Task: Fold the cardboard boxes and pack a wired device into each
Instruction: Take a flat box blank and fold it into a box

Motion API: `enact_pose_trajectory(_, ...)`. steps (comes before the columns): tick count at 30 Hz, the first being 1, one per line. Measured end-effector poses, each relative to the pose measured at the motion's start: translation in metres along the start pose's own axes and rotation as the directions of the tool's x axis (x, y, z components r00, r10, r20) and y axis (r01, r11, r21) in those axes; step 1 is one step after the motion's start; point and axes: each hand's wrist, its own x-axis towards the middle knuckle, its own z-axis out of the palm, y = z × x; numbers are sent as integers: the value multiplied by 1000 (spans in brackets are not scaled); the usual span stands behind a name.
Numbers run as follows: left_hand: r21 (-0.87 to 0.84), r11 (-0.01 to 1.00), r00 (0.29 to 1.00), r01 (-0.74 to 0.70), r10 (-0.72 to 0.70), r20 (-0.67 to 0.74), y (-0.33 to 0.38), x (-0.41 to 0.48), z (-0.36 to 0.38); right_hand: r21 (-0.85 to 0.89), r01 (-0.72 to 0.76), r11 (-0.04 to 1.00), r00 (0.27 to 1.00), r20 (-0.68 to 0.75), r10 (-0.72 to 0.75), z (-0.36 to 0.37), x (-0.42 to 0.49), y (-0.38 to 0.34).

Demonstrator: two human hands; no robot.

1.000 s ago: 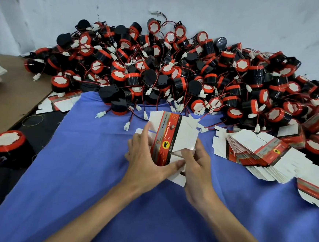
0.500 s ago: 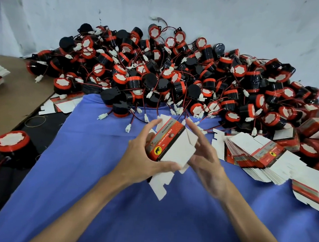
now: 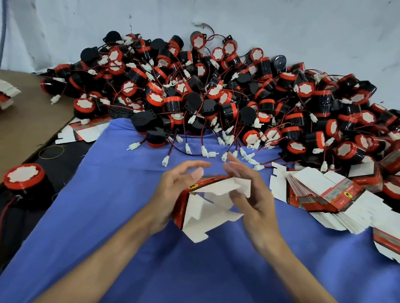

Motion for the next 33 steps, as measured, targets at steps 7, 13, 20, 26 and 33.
enact_pose_trajectory(7, -397, 910, 947, 121, -226, -230, 0, 7, -3, 75, 6, 997, 1000, 0, -6, 5, -17, 0)
enact_pose_trajectory(13, 533, 717, 876, -449, 470, 107, -21, 2, -6, 87, -48, 995, 978, -198, 64, -6, -14, 0)
enact_pose_trajectory(20, 547, 597, 809, -587, 447, 381, -18, -13, 17, 106, -96, 990, 958, -260, 121, -2, -12, -2)
enact_pose_trajectory(26, 551, 459, 717, -697, 453, 530, -10, -15, 14, 160, -155, 975, 941, -275, 195, -3, -11, -6)
enact_pose_trajectory(33, 601, 501, 777, -623, 488, 398, -12, -14, 19, 286, -153, 946, 924, -298, 240, -13, -6, -4)
